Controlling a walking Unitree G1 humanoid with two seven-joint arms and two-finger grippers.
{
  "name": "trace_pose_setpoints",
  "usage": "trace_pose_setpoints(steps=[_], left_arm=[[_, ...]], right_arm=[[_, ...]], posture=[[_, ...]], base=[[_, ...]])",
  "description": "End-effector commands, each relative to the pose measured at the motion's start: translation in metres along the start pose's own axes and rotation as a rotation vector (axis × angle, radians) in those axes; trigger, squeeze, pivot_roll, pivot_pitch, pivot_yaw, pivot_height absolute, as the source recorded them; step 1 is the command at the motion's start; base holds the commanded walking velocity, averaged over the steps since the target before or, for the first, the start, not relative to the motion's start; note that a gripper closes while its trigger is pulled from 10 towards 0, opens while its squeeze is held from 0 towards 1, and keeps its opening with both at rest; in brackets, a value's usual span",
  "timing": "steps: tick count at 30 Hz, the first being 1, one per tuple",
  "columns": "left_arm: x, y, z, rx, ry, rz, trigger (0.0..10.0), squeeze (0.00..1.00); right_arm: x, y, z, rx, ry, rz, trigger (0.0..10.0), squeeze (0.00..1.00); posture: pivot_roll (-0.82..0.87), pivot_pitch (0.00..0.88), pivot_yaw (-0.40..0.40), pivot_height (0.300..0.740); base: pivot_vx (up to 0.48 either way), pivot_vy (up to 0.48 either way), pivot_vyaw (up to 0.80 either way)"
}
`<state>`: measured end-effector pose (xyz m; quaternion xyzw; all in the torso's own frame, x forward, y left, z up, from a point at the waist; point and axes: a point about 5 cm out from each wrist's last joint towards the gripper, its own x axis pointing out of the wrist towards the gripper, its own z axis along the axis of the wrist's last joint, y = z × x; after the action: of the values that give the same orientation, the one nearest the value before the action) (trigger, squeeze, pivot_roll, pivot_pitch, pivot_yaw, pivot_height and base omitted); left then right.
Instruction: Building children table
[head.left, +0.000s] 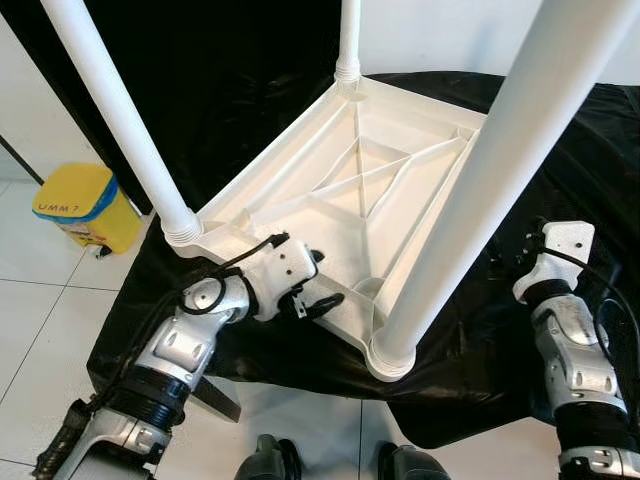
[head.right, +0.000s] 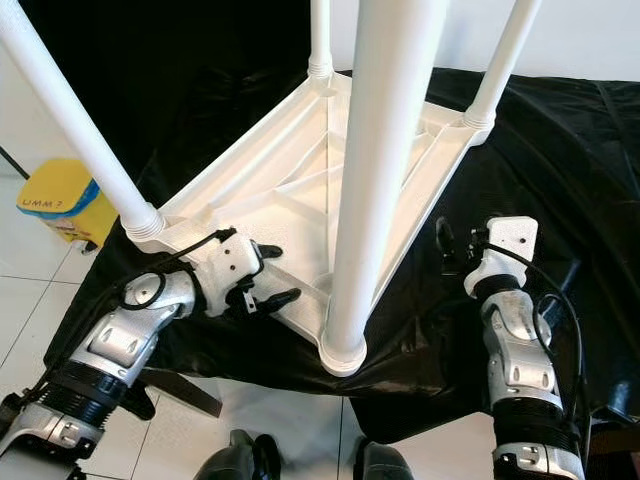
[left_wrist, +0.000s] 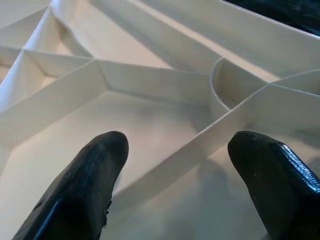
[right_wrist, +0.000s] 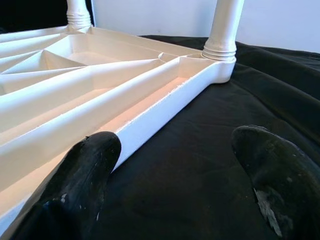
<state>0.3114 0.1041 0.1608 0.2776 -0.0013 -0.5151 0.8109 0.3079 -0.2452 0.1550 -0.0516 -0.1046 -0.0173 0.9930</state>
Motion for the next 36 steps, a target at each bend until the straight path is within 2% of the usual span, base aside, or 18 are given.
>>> trace_pose_setpoints(steps=[1,3,5,6,9,12,13,14,19,22,24,28,30,31,36], left_arm=[[-0.007,0.002,-0.01,-0.004,0.043,-0.034,10.0,0.0],[-0.01,0.003,-0.015,0.037,0.096,-0.049,10.0,0.0],[-0.01,0.003,-0.015,0.037,0.096,-0.049,10.0,0.0],[-0.01,0.003,-0.019,0.079,0.13,-0.056,10.0,0.0],[0.0,0.004,-0.029,0.159,0.247,-0.061,10.0,0.0],[0.004,0.007,-0.03,0.185,0.264,-0.06,10.0,0.0],[0.004,0.007,-0.03,0.185,0.264,-0.06,10.0,0.0],[0.007,0.014,-0.03,0.184,0.283,-0.04,10.0,0.0],[0.017,0.018,-0.029,0.169,0.291,-0.022,10.0,0.0],[0.03,0.018,-0.024,0.167,0.268,0.008,10.0,0.0],[0.034,0.018,-0.023,0.167,0.26,0.02,10.0,0.0],[0.057,0.019,-0.013,0.137,0.222,0.097,10.0,0.0],[0.061,0.019,-0.01,0.122,0.211,0.118,10.0,0.0],[0.068,0.021,-0.005,0.11,0.199,0.156,10.0,0.0],[0.077,0.023,0.001,0.087,0.186,0.205,10.0,0.0]], right_arm=[[-0.002,-0.004,-0.003,-0.007,0.024,0.002,10.0,0.0],[0.0,-0.004,0.0,-0.011,0.02,0.018,10.0,0.0],[0.0,-0.004,0.0,-0.011,0.02,0.018,10.0,0.0],[0.0,-0.004,0.001,-0.013,0.02,0.025,10.0,0.0],[0.001,-0.002,0.002,-0.008,0.023,0.036,10.0,0.0],[0.002,0.0,0.004,-0.007,0.023,0.047,10.0,0.0],[0.002,0.0,0.004,-0.007,0.023,0.047,10.0,0.0],[0.002,0.001,0.003,-0.009,0.029,0.051,10.0,0.0],[0.001,0.002,0.004,-0.01,0.027,0.05,10.0,0.0],[-0.001,0.002,0.007,-0.002,0.019,0.042,10.0,0.0],[-0.002,0.002,0.008,-0.001,0.017,0.038,10.0,0.0],[-0.007,0.0,0.009,0.0,0.017,0.018,10.0,0.0],[-0.008,-0.001,0.008,0.0,0.019,0.011,10.0,0.0],[-0.01,-0.003,0.008,0.002,0.024,-0.001,10.0,0.0],[-0.011,-0.003,0.007,0.007,0.026,-0.009,10.0,0.0]], posture=[[-0.12,0.16,0.027,0.74],[-0.11,0.155,0.027,0.74],[-0.11,0.155,0.027,0.74],[-0.11,0.155,0.027,0.74],[-0.1,0.166,0.021,0.74],[-0.09,0.173,0.024,0.74],[-0.09,0.173,0.024,0.74],[-0.09,0.18,0.027,0.74],[-0.1,0.183,0.032,0.74],[-0.13,0.184,0.042,0.74],[-0.13,0.184,0.042,0.74],[-0.15,0.185,0.06,0.74],[-0.15,0.186,0.064,0.74],[-0.15,0.188,0.067,0.74],[-0.16,0.195,0.07,0.74]], base=[[0.0,0.0,0.0],[0.0,0.0,0.0],[0.0,0.0,0.0],[0.0,0.0,0.0],[0.0,0.0,0.0],[0.0,0.0,0.0],[0.0,0.0,0.0],[0.0,0.0,0.0],[0.0,0.0,0.0],[0.0,0.0,0.0],[0.0,0.0,0.0],[0.0,0.0,0.0],[0.0,0.0,0.0],[0.0,0.0,0.0],[0.0,0.0,0.0]])
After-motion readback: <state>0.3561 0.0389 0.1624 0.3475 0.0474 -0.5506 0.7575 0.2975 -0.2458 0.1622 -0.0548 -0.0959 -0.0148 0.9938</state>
